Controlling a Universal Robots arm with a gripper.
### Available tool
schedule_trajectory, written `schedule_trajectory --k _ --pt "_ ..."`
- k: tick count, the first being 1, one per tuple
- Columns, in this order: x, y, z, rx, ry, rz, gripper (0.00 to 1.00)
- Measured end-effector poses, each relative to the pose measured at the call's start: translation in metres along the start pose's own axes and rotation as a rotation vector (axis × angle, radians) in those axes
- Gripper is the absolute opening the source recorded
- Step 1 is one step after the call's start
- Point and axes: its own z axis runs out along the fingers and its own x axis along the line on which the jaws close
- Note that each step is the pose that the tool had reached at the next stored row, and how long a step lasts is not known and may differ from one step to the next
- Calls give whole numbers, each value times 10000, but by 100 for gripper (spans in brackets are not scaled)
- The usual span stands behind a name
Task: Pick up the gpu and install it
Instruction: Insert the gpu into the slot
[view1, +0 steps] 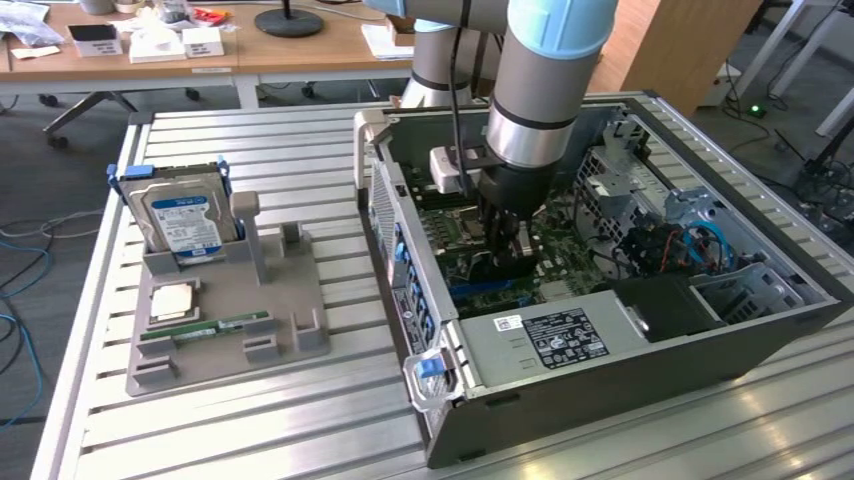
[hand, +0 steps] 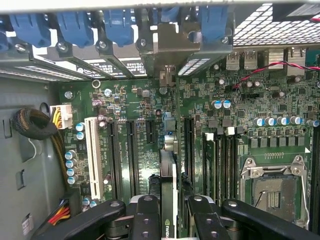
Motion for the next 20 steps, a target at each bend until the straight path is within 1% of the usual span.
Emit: schedule_trajectory --k 7,20 --pt "-1 0 2 0 -11 1 26" --pt "0 2 9 0 -11 1 26"
